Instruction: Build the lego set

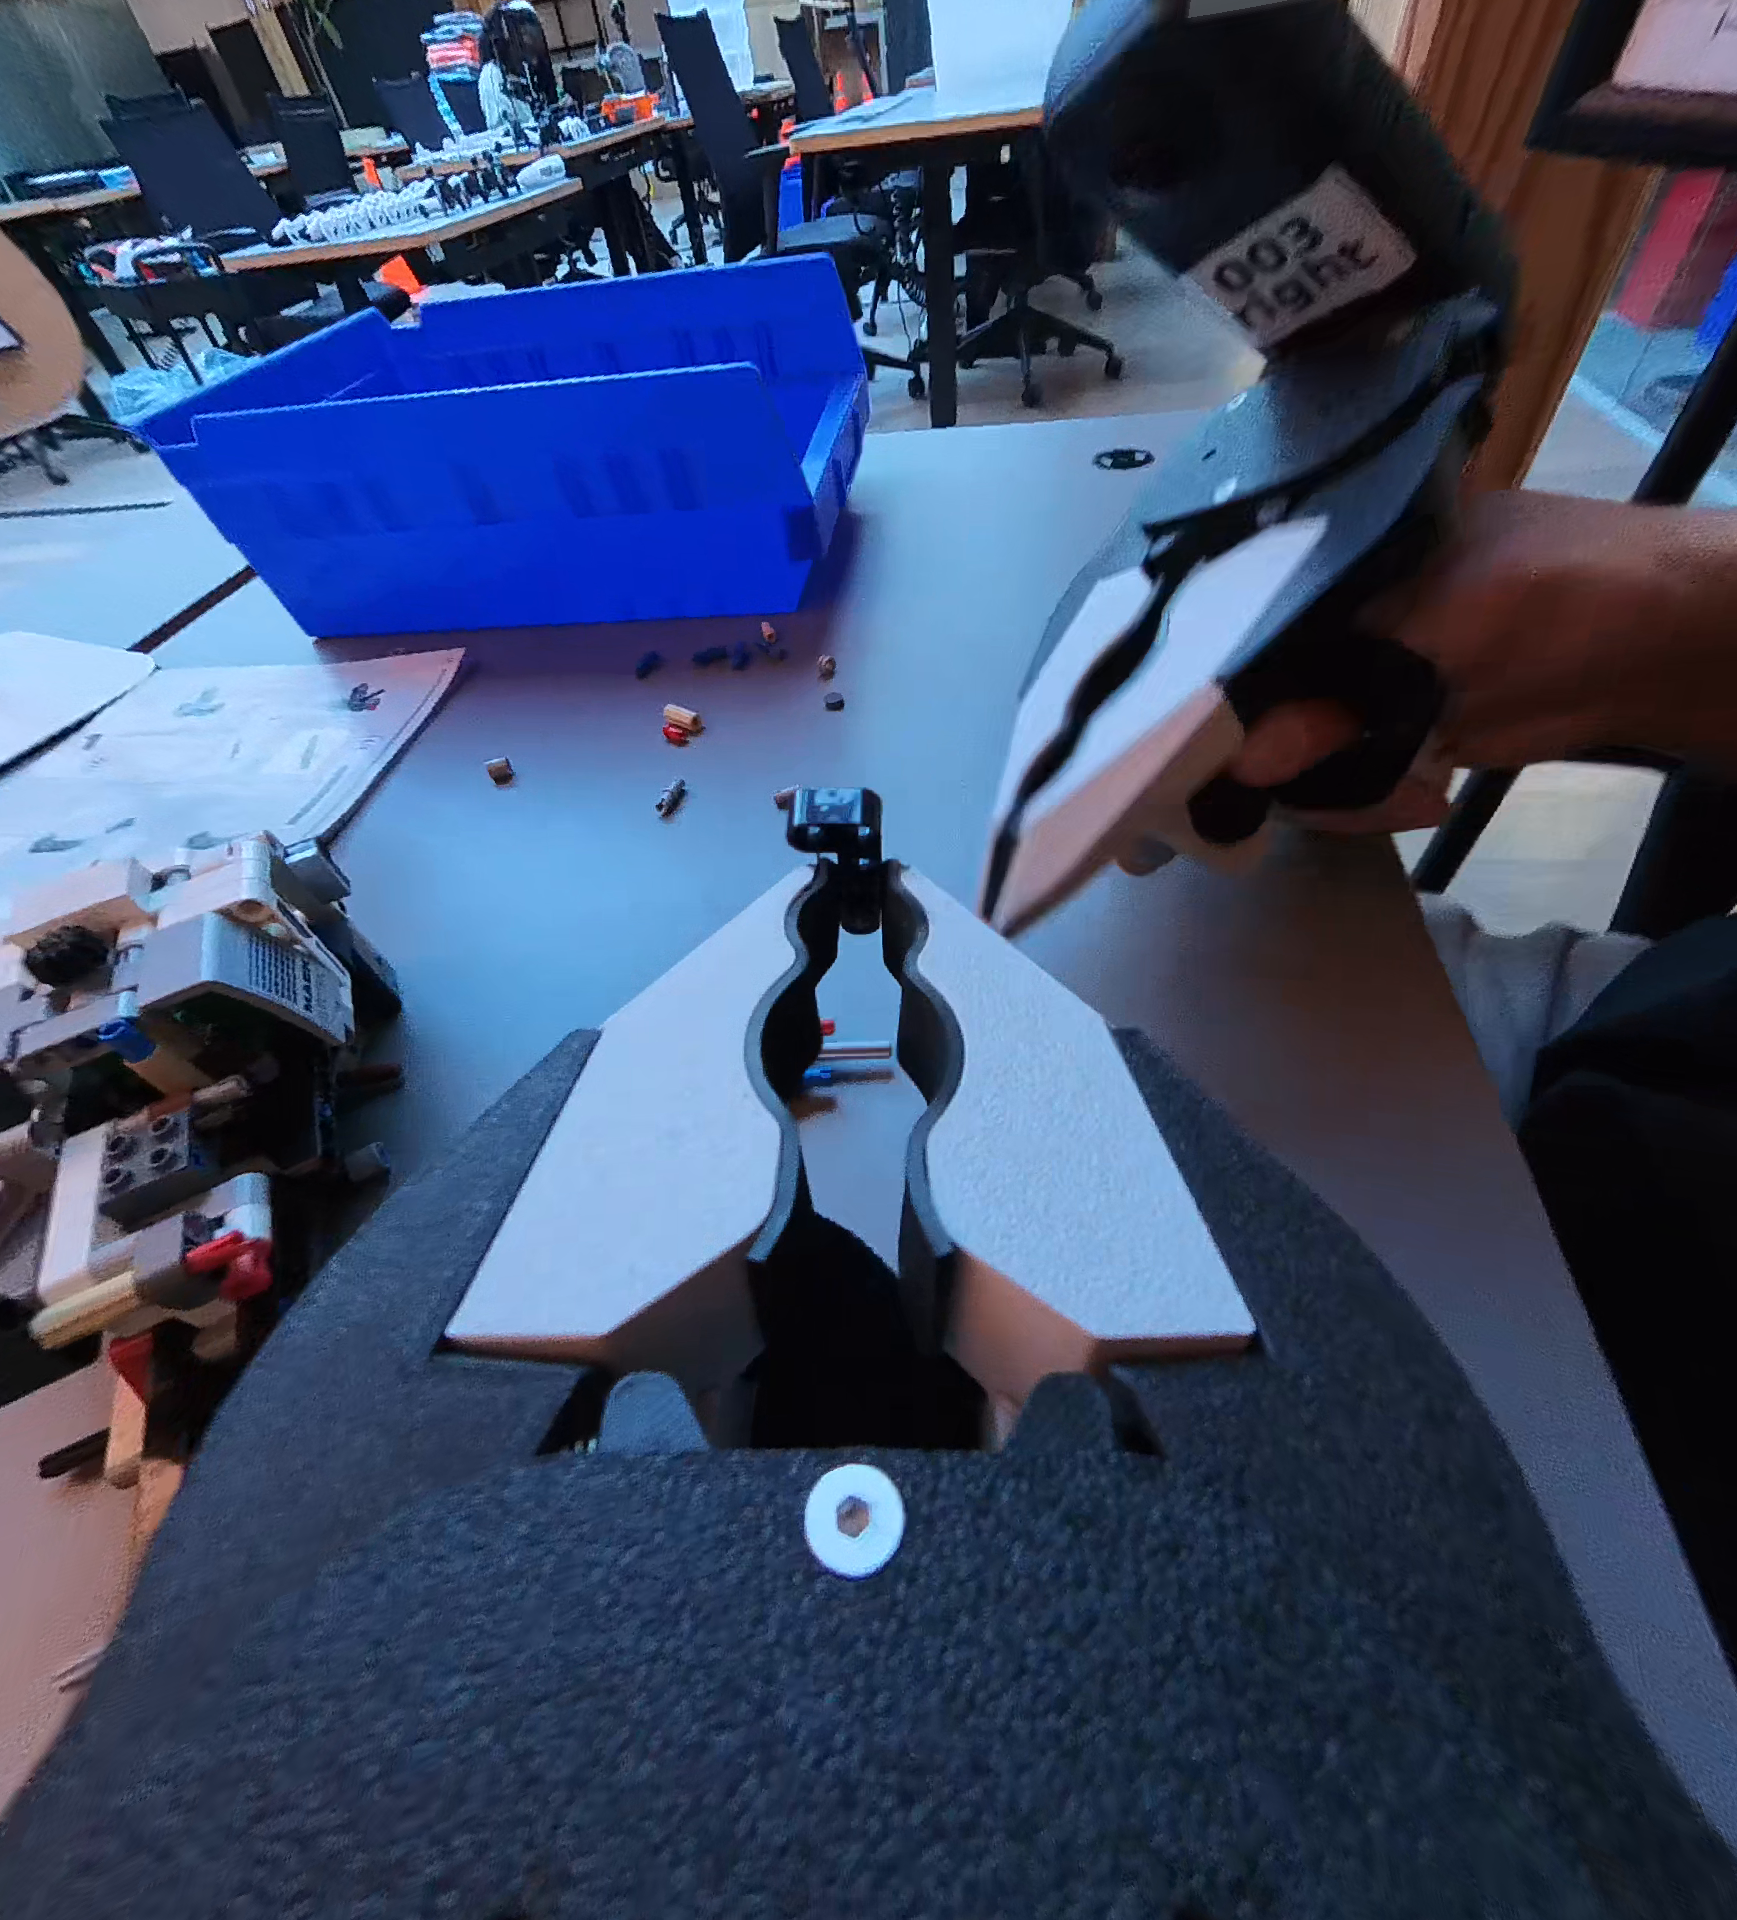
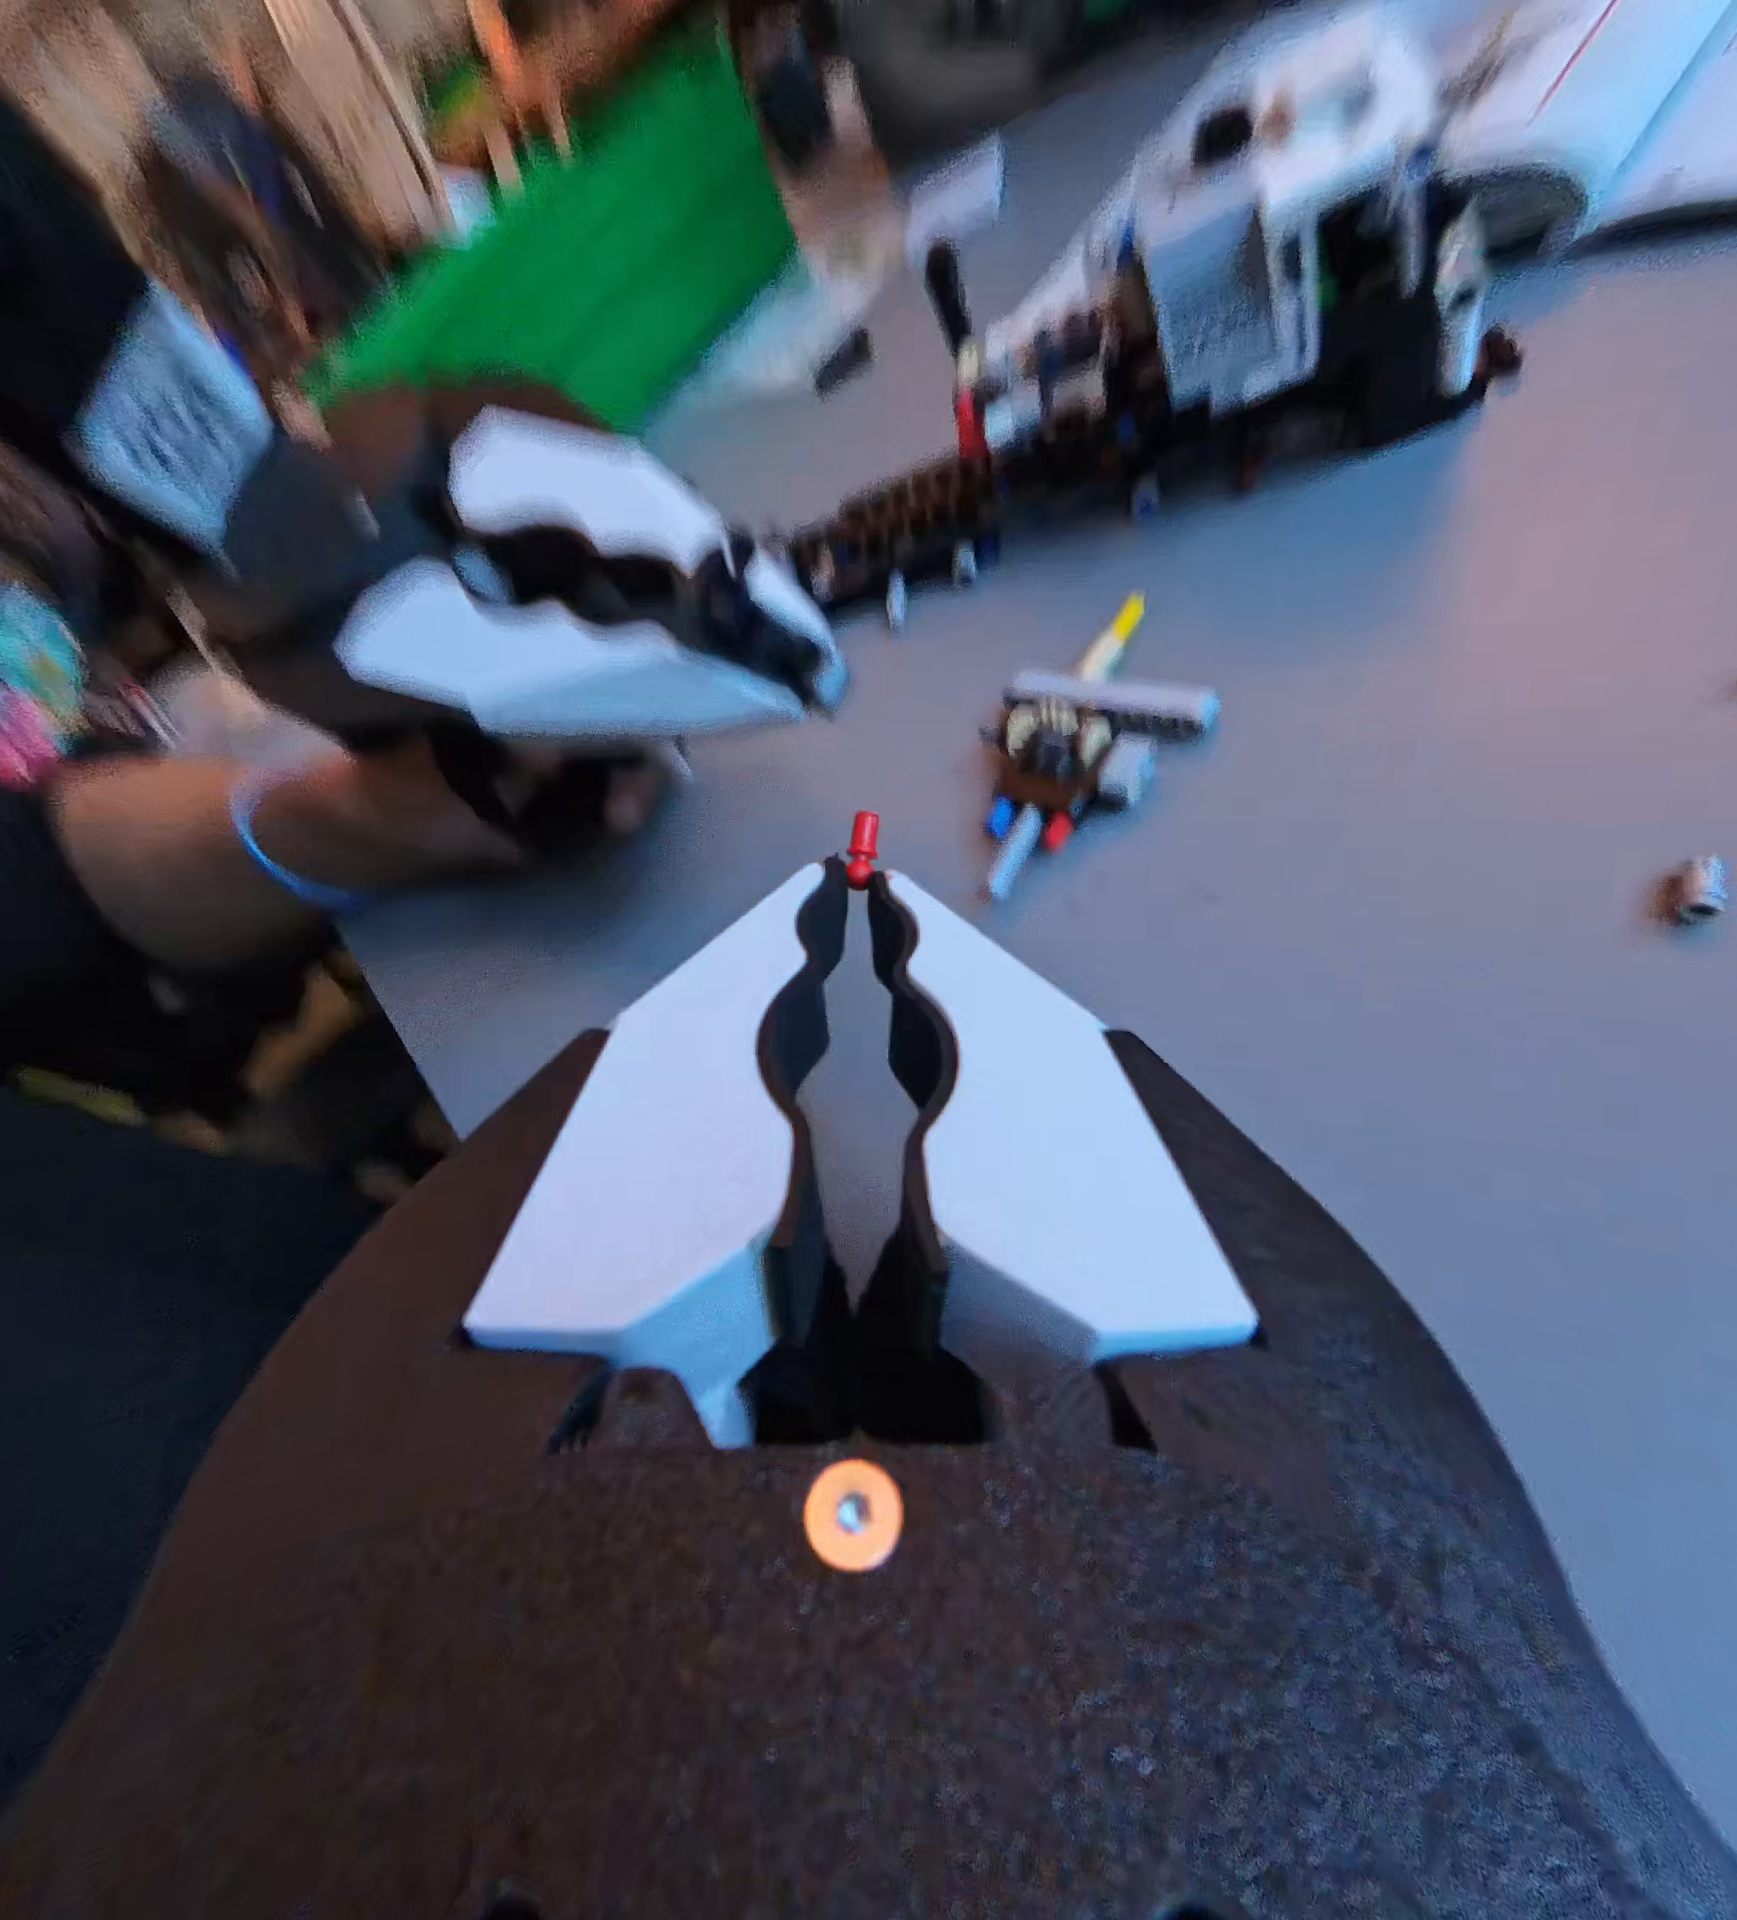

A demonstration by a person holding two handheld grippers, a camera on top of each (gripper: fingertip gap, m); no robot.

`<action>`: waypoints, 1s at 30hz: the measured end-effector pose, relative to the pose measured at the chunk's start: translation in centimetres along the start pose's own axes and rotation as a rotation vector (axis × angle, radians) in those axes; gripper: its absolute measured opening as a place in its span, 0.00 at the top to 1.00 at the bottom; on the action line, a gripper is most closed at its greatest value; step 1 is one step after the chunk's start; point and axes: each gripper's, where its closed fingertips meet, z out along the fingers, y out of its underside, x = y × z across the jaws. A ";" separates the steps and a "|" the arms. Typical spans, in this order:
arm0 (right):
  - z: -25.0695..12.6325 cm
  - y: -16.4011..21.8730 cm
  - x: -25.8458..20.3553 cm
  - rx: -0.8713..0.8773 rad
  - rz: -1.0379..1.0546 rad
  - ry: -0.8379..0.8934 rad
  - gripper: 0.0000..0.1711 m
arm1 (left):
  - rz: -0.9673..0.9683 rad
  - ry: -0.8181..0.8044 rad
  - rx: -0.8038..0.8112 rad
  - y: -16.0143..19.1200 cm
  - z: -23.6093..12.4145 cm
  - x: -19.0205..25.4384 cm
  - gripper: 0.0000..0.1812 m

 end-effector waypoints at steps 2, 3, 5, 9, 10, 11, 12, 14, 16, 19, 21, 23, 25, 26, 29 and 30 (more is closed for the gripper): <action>-0.2 2.6 1.0 -0.186 -0.145 0.048 0.98 | -0.060 0.019 0.025 -0.3 -0.2 -0.2 0.97; -0.5 3.0 1.9 -0.213 -0.225 0.104 0.98 | -0.095 0.036 0.040 -0.5 -0.3 -0.2 0.97; -0.8 4.2 2.1 -0.304 -0.293 0.100 0.98 | -0.164 0.081 0.066 -0.9 -0.5 -0.1 0.97; -0.6 4.5 2.5 -0.334 -0.324 0.089 0.98 | -0.162 0.097 0.098 -1.3 -0.7 -0.1 0.97; -0.6 4.4 2.7 -0.330 -0.326 0.091 0.97 | -0.134 0.094 0.098 -1.3 -0.7 0.1 0.97; -0.5 4.3 2.8 -0.327 -0.327 0.086 0.97 | -0.102 0.091 0.101 -1.4 -0.7 0.3 0.97; -0.6 4.1 3.0 -0.320 -0.328 0.090 0.96 | -0.070 0.091 0.110 -1.5 -0.7 0.6 0.97; -0.8 2.7 2.3 -0.240 -0.287 0.035 0.92 | -0.018 0.091 0.137 -2.0 -0.8 1.1 0.97; -1.5 0.0 -0.3 -0.084 -0.163 -0.141 0.89 | 0.026 0.095 0.153 -2.3 -0.9 1.6 0.97; -3.0 -3.4 -2.7 0.094 0.093 -0.398 0.86 | 0.096 0.105 0.164 -2.6 -1.0 2.5 0.97; -3.0 -3.6 -3.2 0.104 0.183 -0.493 0.86 | 0.159 0.105 0.174 -2.7 -0.9 3.2 0.97; -2.9 -3.3 -3.7 0.094 0.224 -0.552 0.87 | 0.226 0.076 0.168 -2.7 -0.8 3.5 0.97; -2.6 -3.0 -4.2 0.079 0.230 -0.574 0.88 | 0.294 0.057 0.167 -2.6 -0.8 3.7 0.97; -2.4 -2.8 -4.5 0.071 0.234 -0.585 0.87 | 0.318 0.049 0.163 -2.5 -0.7 3.8 0.97; -2.1 -2.9 -4.5 0.079 0.265 -0.591 0.88 | 0.355 0.033 0.144 -2.2 -0.5 4.0 0.97; -2.0 -2.8 -4.3 0.077 0.277 -0.583 0.91 | 0.359 0.033 0.145 -2.2 -0.6 4.0 0.97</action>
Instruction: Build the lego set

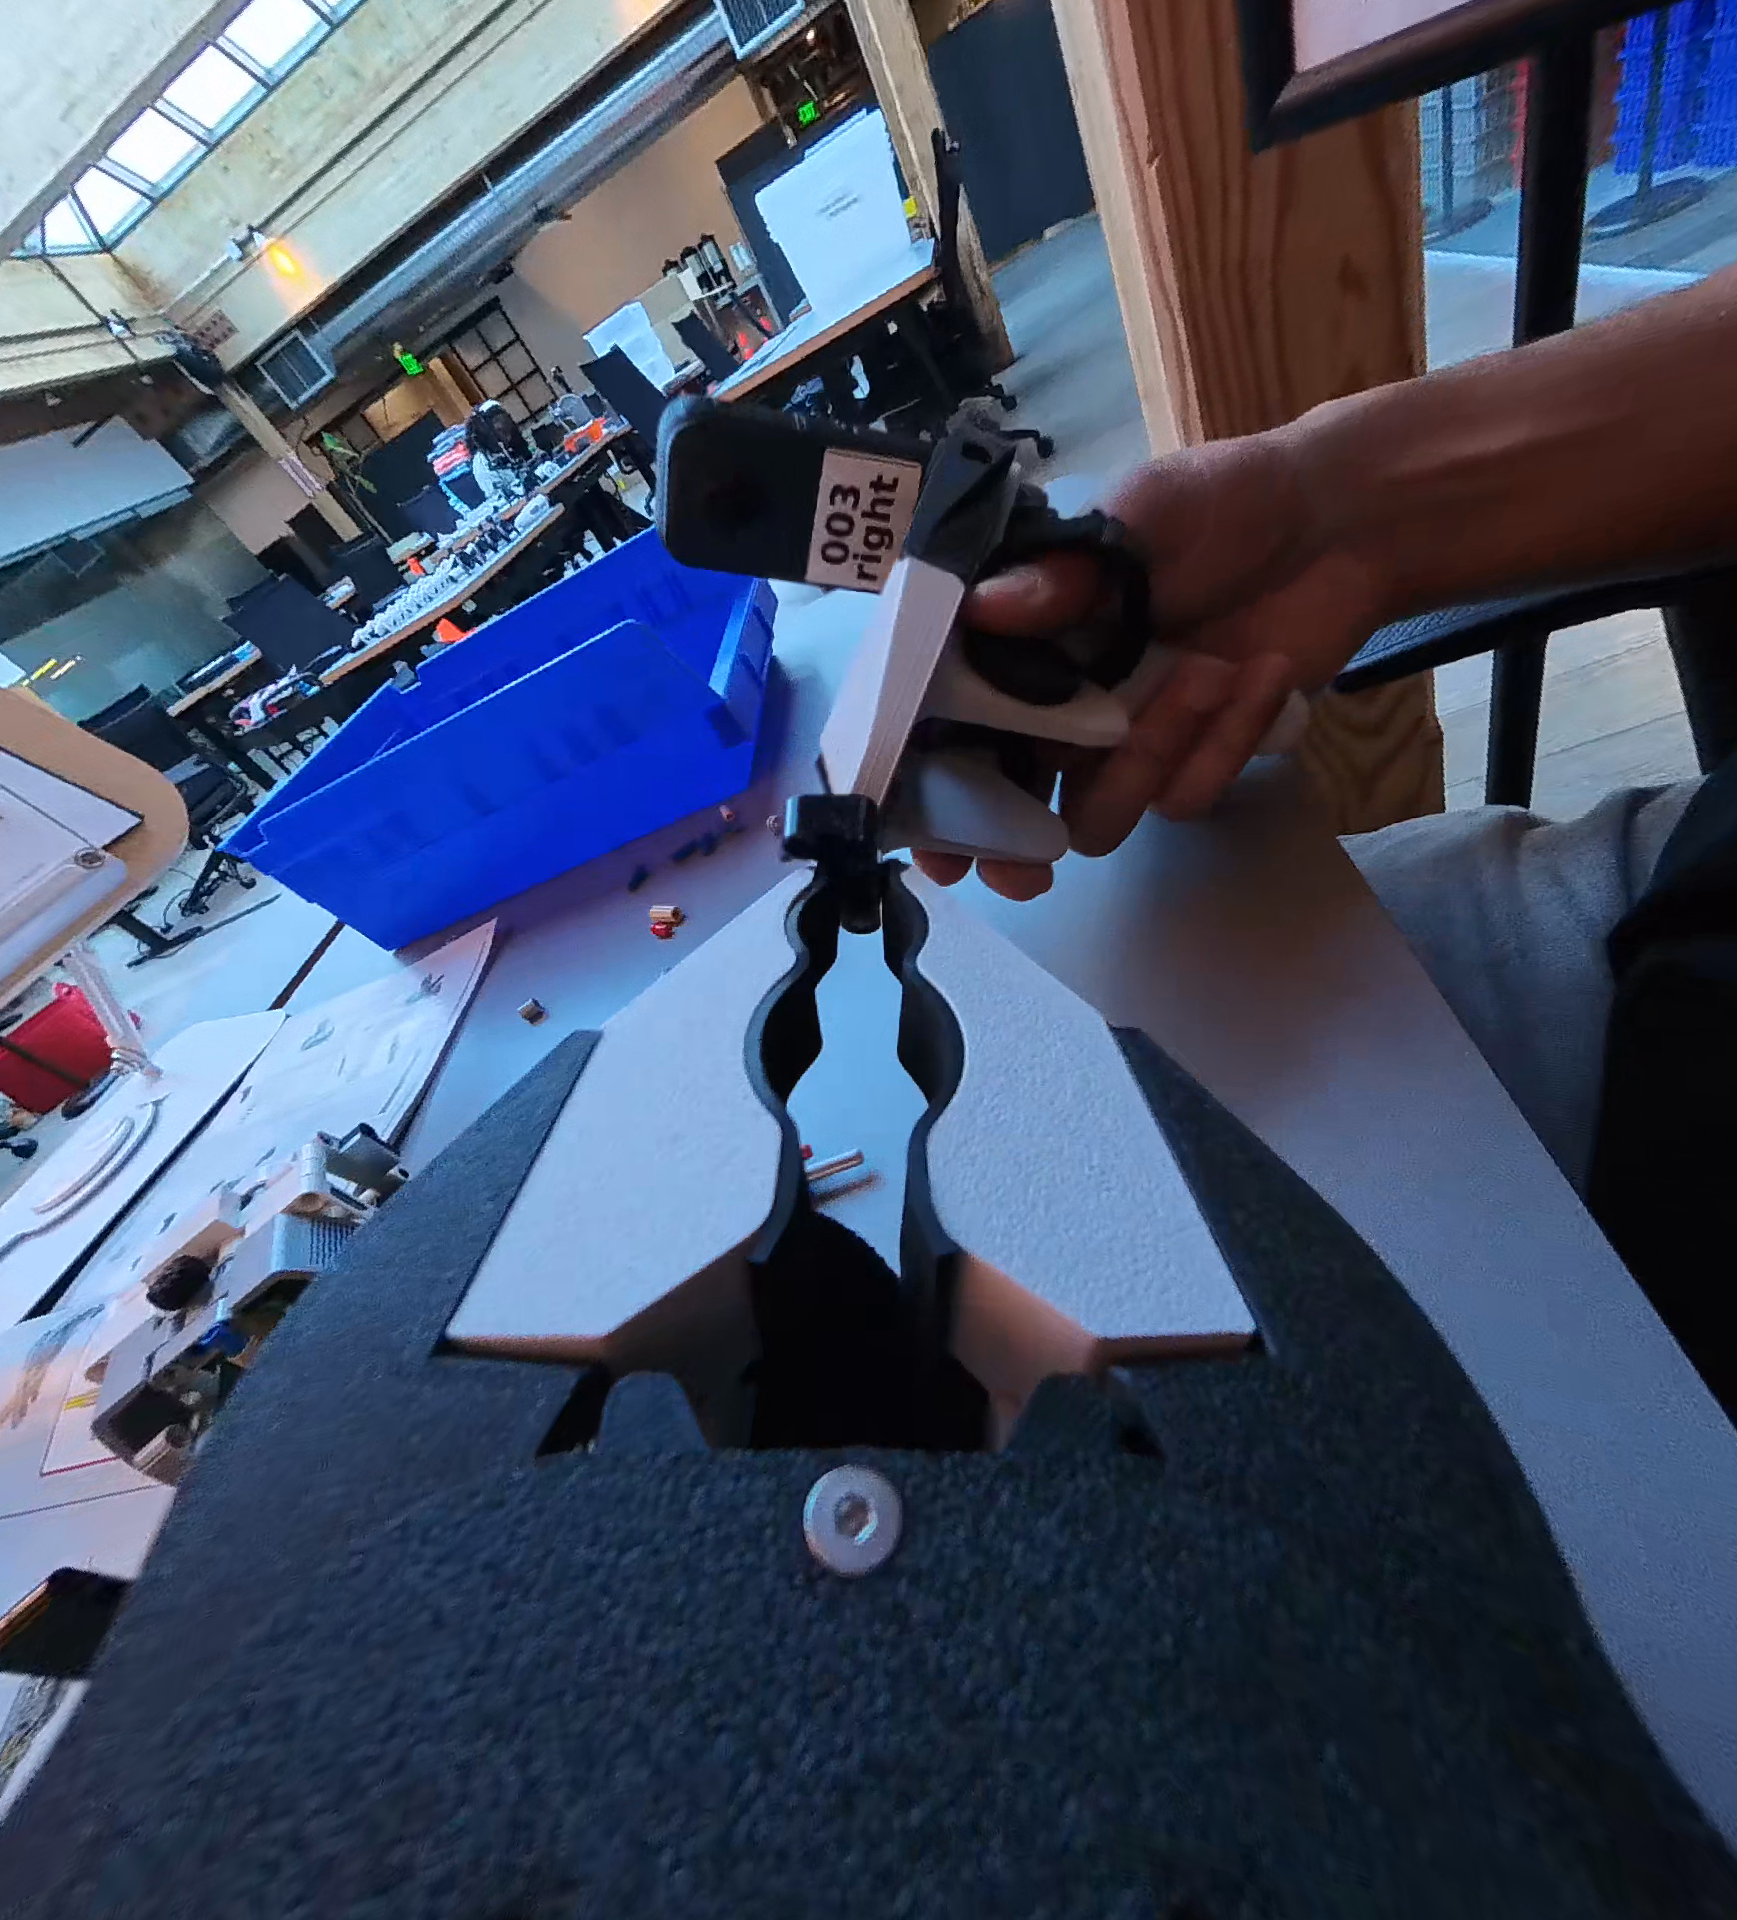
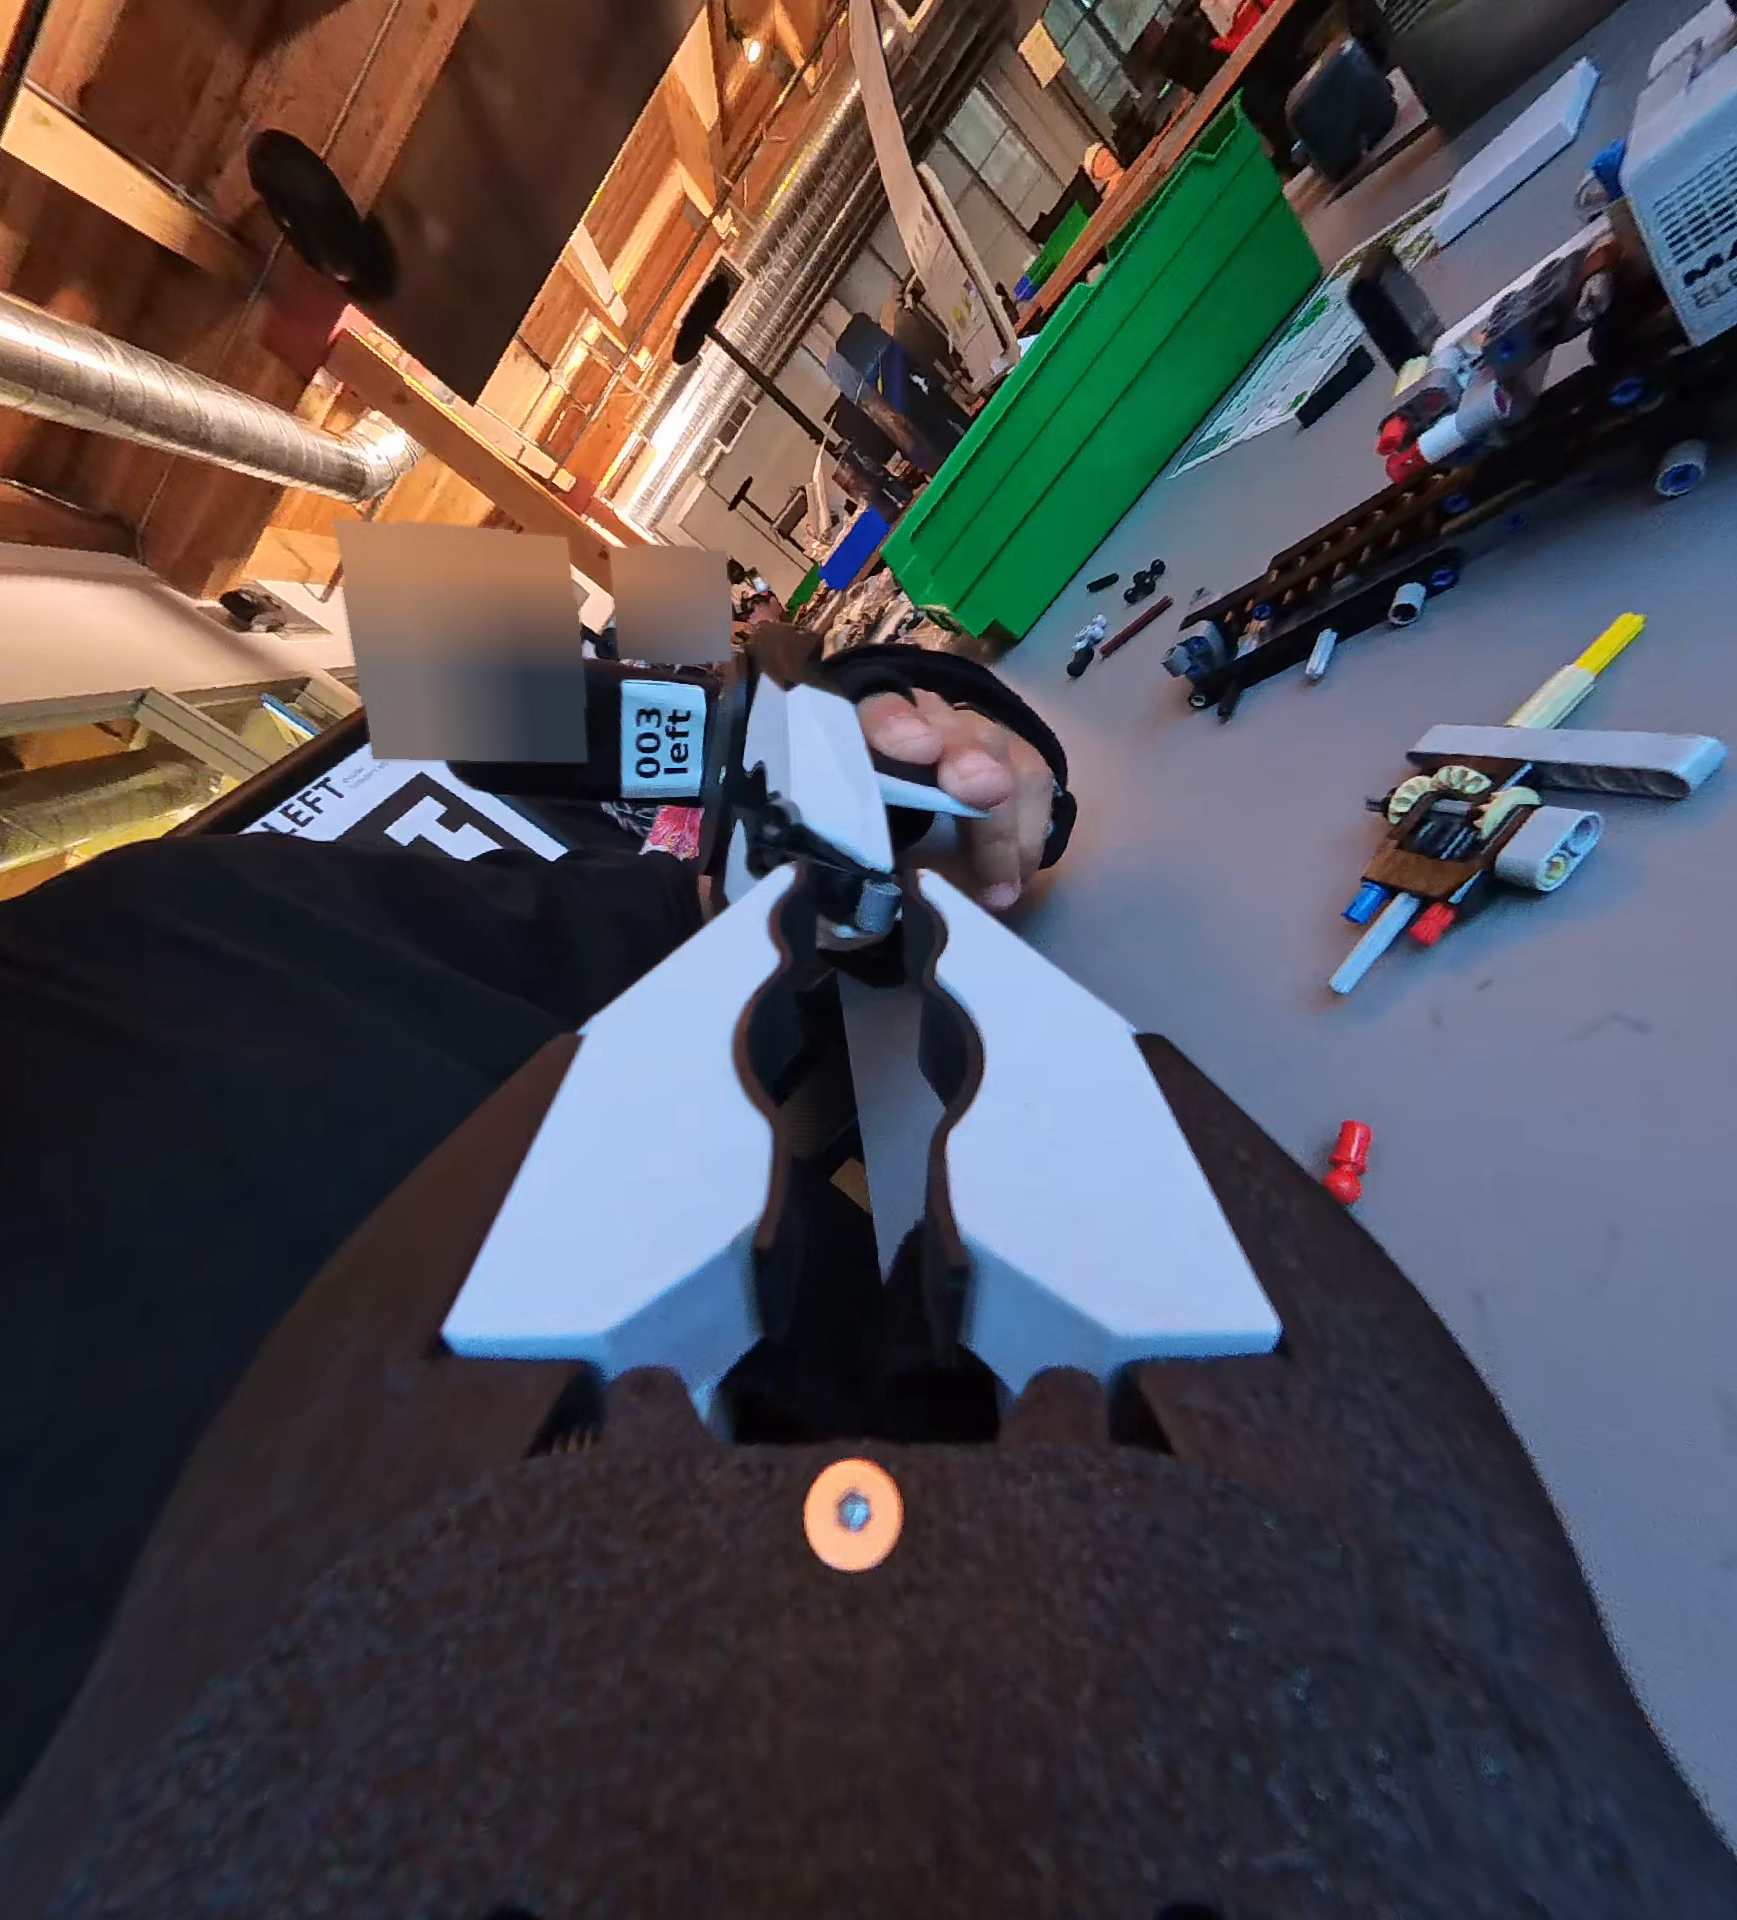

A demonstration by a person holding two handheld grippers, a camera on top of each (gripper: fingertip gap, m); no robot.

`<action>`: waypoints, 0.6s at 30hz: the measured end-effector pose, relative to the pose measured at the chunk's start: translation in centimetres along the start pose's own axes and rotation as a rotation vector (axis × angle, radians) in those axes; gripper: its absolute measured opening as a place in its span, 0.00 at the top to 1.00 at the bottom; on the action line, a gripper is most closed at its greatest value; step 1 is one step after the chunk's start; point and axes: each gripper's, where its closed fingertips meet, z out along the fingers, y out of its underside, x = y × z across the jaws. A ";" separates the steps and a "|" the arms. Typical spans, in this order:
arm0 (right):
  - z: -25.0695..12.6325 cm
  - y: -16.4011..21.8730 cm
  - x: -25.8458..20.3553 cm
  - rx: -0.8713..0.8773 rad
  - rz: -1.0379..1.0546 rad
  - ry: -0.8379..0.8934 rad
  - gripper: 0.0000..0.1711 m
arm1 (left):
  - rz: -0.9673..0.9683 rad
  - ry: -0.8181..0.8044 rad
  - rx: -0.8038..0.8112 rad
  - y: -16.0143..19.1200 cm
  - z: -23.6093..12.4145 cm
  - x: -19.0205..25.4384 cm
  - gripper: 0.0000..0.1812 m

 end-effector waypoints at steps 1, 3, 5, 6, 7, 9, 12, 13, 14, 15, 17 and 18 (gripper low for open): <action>0.0 0.0 0.2 0.000 0.001 0.010 0.91 | 0.002 0.002 -0.007 0.1 0.1 0.0 0.97; -0.1 0.1 0.4 -0.006 0.008 0.024 0.91 | 0.015 -0.007 -0.027 0.4 0.2 0.1 0.97; -0.3 0.1 0.7 -0.012 0.025 0.038 0.91 | 0.042 -0.025 -0.049 0.8 0.3 0.0 0.96; -0.4 0.1 0.7 -0.010 0.034 0.039 0.91 | 0.061 -0.035 -0.064 1.0 0.4 -0.1 0.96; -0.4 0.0 0.7 -0.007 0.037 0.038 0.91 | 0.079 -0.044 -0.077 1.2 0.4 -0.1 0.96; -0.4 0.2 0.9 -0.021 0.035 0.052 0.91 | 0.093 -0.042 -0.089 1.4 0.4 0.0 0.97; -0.4 0.3 1.0 -0.024 0.026 0.058 0.91 | 0.084 -0.037 -0.090 1.5 0.4 0.1 0.97; -0.4 0.3 1.1 -0.031 0.014 0.065 0.92 | 0.074 -0.030 -0.088 1.4 0.4 0.1 0.97; -0.3 0.4 1.2 -0.039 -0.005 0.070 0.91 | 0.059 -0.021 -0.082 1.3 0.4 0.2 0.97; -0.4 0.4 1.1 -0.041 -0.016 0.069 0.91 | 0.043 -0.012 -0.076 1.3 0.4 0.3 0.97; -0.3 0.5 1.0 -0.046 -0.017 0.061 0.91 | 0.010 0.005 -0.065 1.1 0.4 0.3 0.97; -0.3 0.5 1.0 -0.049 -0.014 0.060 0.91 | -0.004 0.012 -0.065 1.1 0.3 0.4 0.97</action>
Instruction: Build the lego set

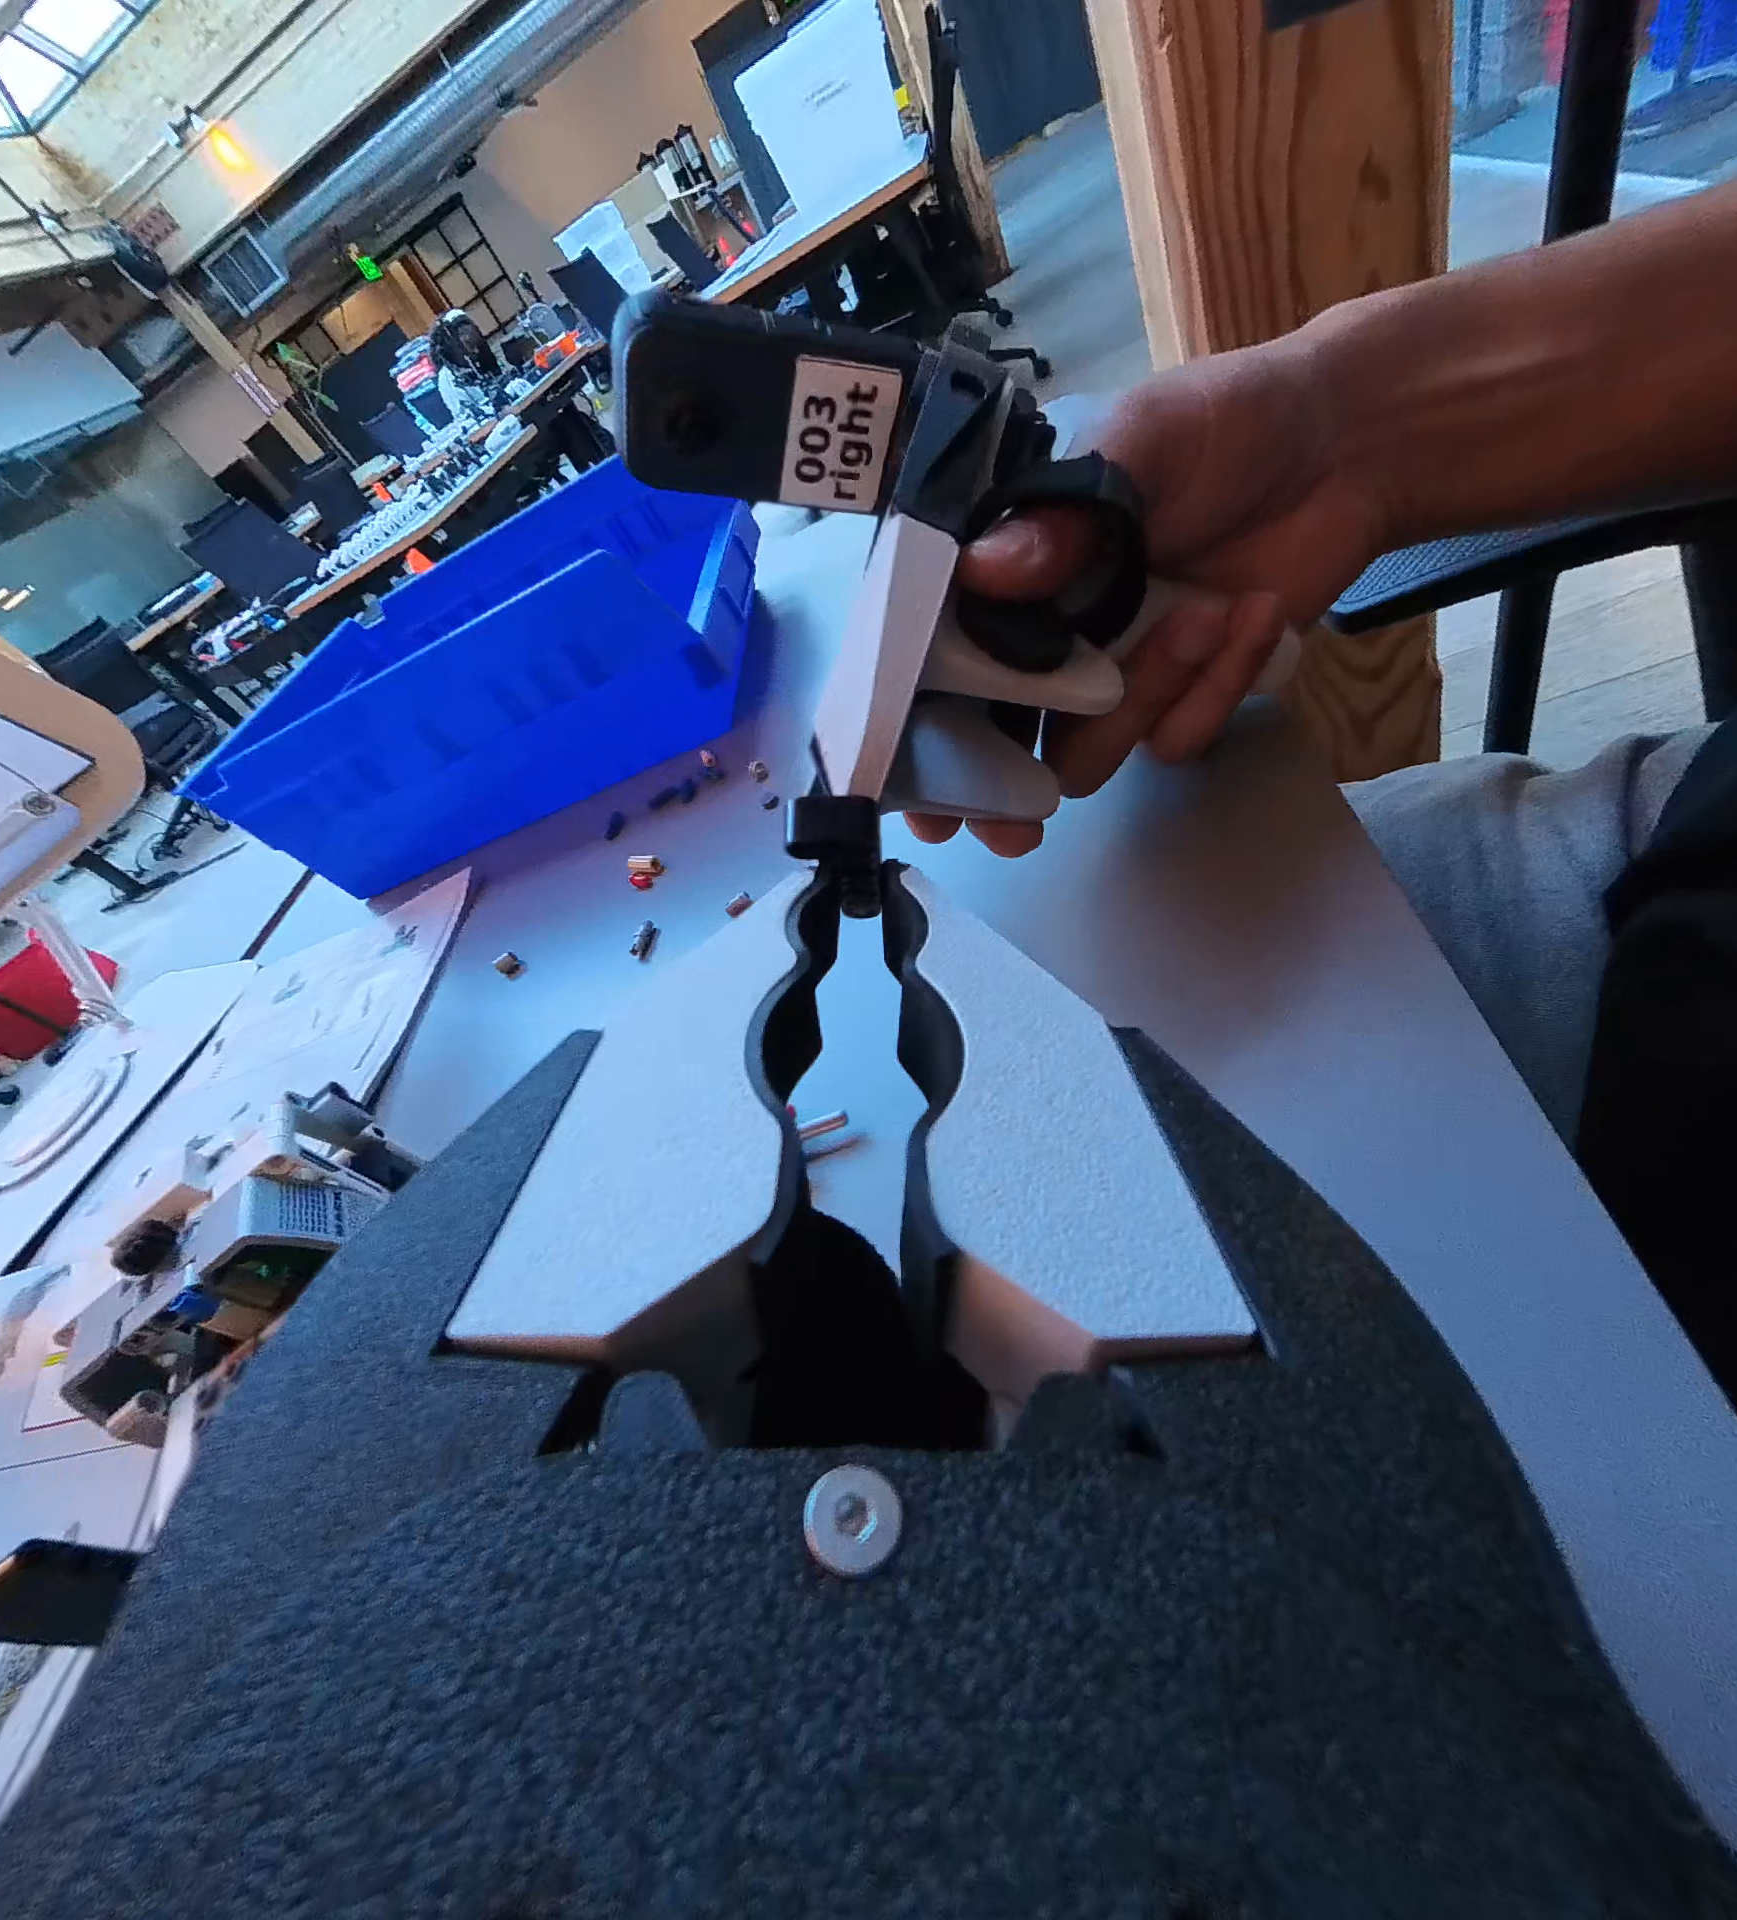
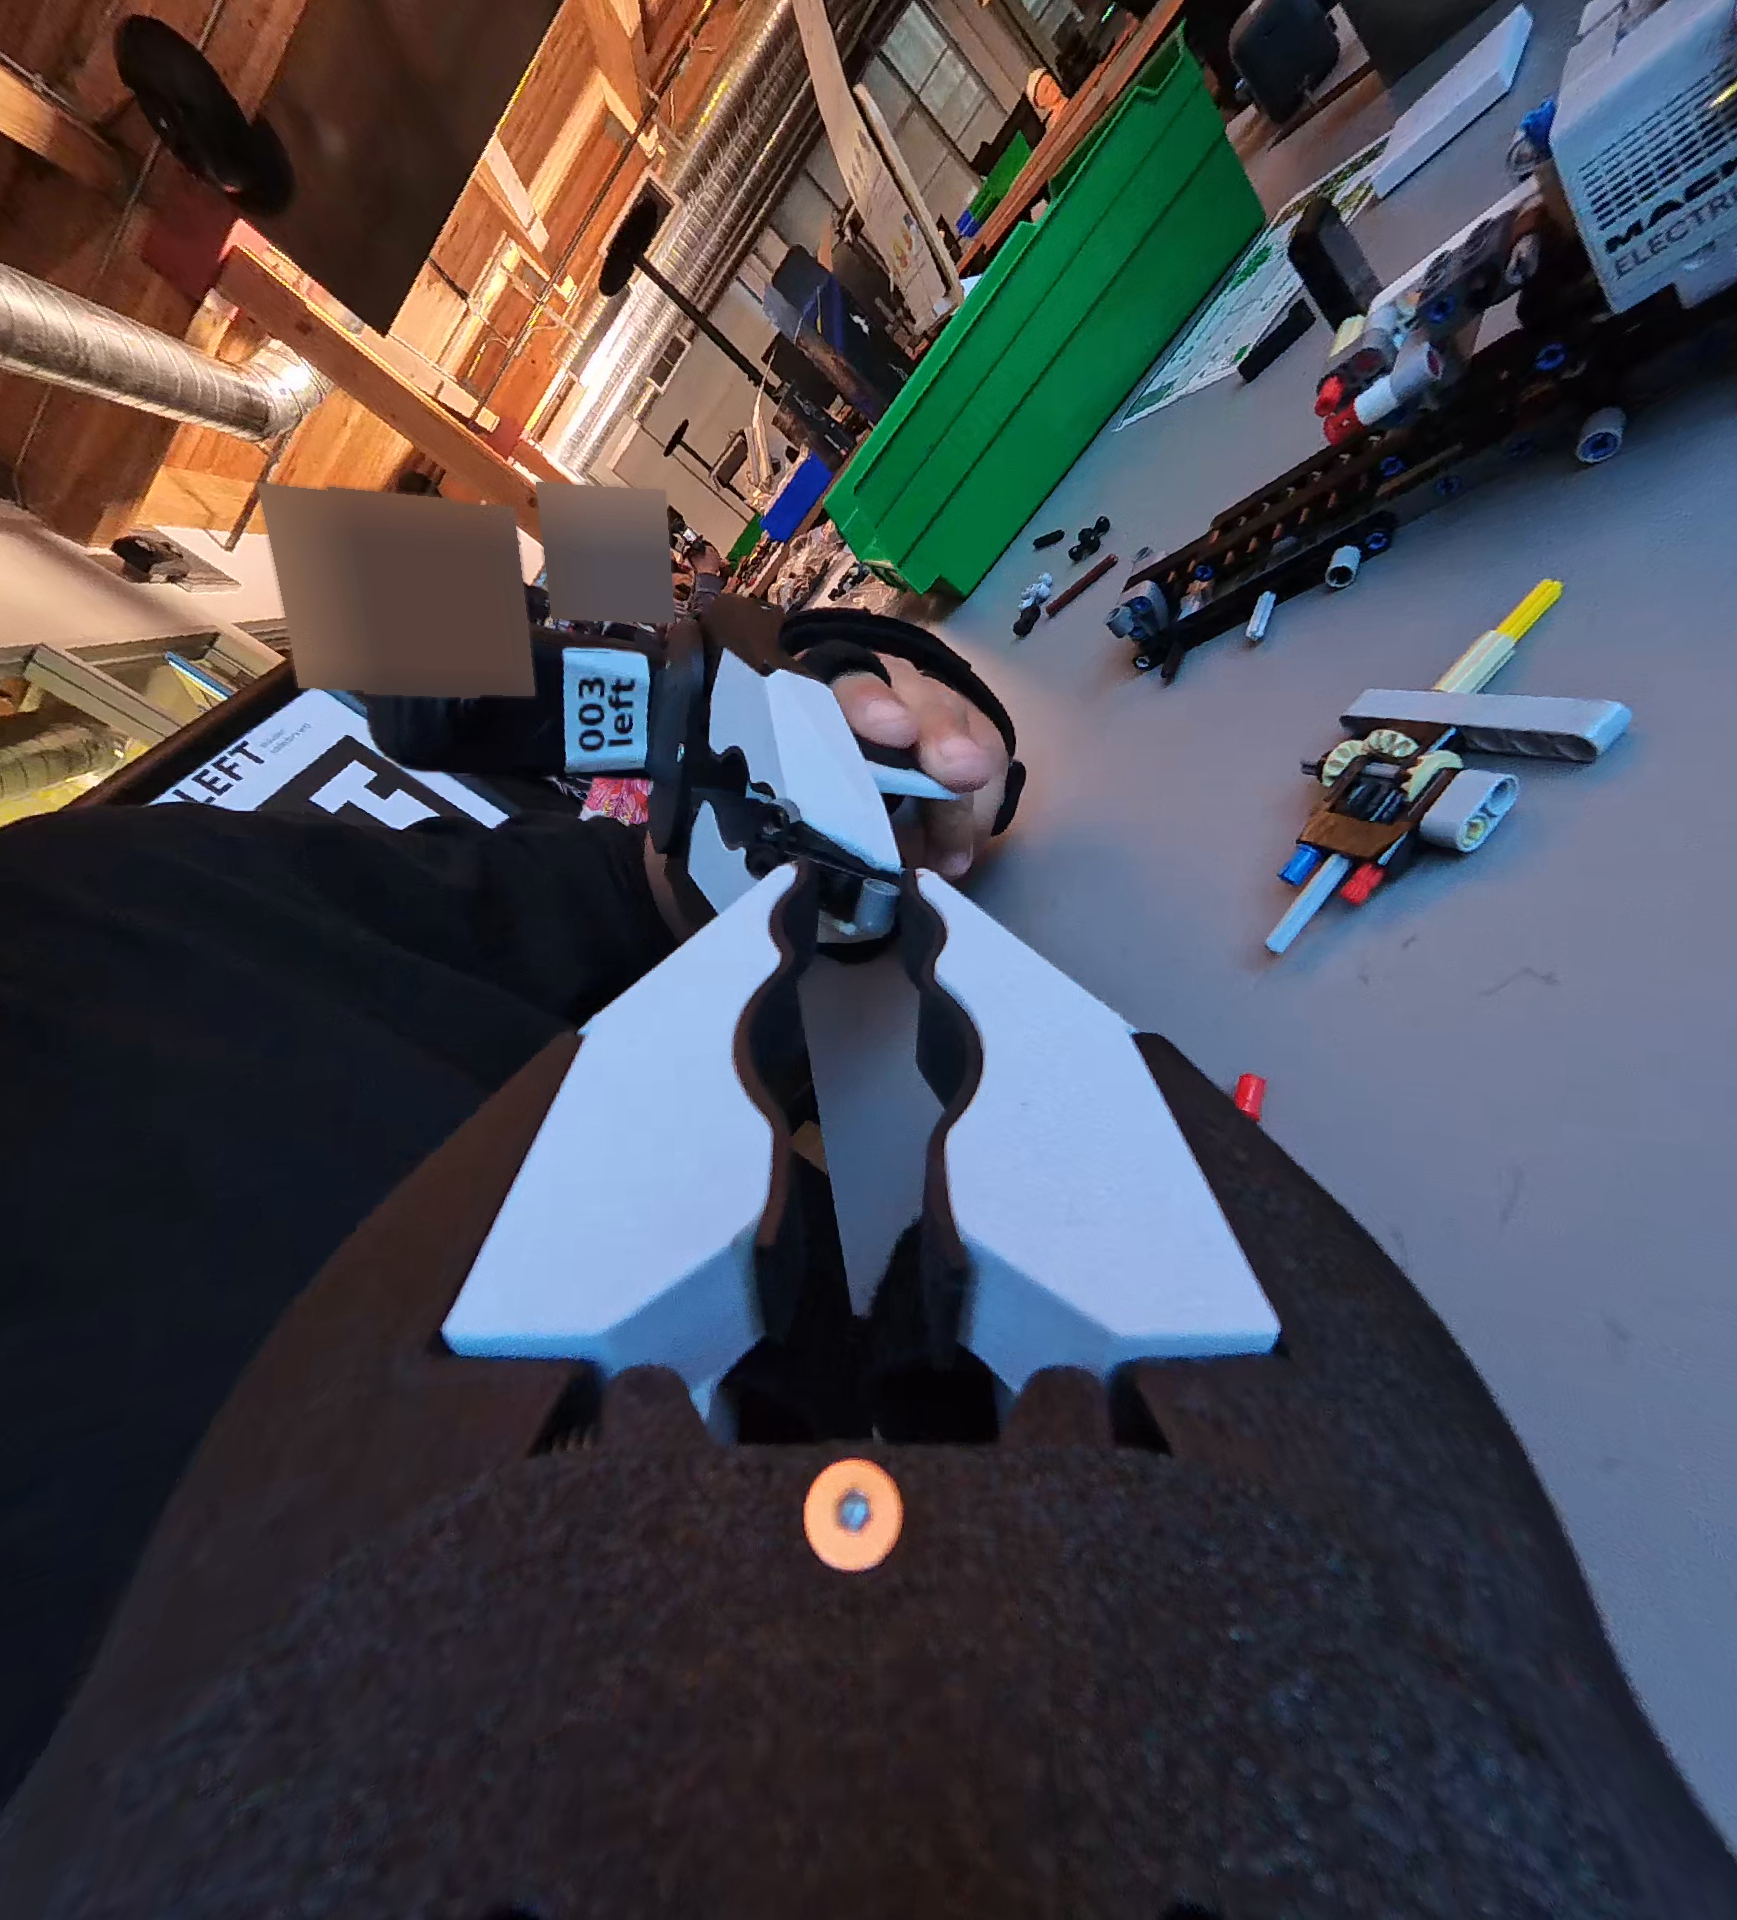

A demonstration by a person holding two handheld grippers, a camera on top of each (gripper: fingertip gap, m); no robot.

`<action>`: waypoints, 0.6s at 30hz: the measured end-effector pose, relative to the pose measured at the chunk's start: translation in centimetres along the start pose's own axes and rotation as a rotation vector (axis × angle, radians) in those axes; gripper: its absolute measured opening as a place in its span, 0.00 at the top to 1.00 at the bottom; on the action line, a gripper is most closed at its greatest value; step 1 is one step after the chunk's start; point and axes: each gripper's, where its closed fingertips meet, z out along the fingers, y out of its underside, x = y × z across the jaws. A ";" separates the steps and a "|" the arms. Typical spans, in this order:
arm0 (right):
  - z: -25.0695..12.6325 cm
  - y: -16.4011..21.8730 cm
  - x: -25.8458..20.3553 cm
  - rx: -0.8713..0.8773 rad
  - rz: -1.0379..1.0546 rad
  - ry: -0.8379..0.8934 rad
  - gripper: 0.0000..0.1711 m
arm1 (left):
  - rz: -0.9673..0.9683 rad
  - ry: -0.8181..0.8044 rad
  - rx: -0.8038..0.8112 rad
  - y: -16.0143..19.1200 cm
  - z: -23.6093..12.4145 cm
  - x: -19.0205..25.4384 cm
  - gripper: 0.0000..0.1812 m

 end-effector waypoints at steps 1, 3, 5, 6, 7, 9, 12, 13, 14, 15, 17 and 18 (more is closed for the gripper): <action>0.0 0.0 0.0 0.001 0.005 -0.002 0.91 | -0.009 0.003 -0.003 0.0 0.0 0.0 0.97; 0.1 0.0 0.2 -0.001 0.000 0.005 0.91 | -0.014 0.008 -0.012 0.2 0.0 0.0 0.97; 0.0 -0.1 0.1 0.006 -0.010 0.002 0.91 | -0.031 0.014 -0.014 0.1 0.0 -0.1 0.97; -0.3 -0.3 0.2 0.014 -0.014 0.009 0.89 | -0.054 0.014 -0.022 0.2 0.0 -0.2 0.97; -0.7 -0.6 0.4 0.031 -0.012 0.016 0.88 | -0.079 0.014 -0.039 0.4 0.0 -0.4 0.97; -1.3 -1.0 0.8 0.053 0.007 0.023 0.87 | -0.112 0.011 -0.051 0.7 -0.1 -0.8 0.97; -1.3 -1.0 1.0 0.052 0.063 0.007 0.85 | -0.168 0.031 -0.054 0.9 0.0 -0.8 0.97; -1.1 -0.9 1.0 0.049 0.086 -0.012 0.84 | -0.187 0.033 -0.058 1.0 0.0 -0.8 0.97; -0.8 -0.7 0.9 0.043 0.105 -0.026 0.84 | -0.203 0.038 -0.059 1.1 0.1 -0.8 0.97; -0.5 -0.6 1.1 0.035 0.122 -0.027 0.84 | -0.213 0.041 -0.056 1.1 0.0 -0.8 0.97; -0.4 -0.8 0.8 0.047 0.130 -0.050 0.86 | -0.202 0.042 -0.056 1.1 0.0 -0.8 0.97; -0.3 -0.9 0.9 0.052 0.134 -0.044 0.88 | -0.187 0.035 -0.059 1.1 0.0 -0.8 0.97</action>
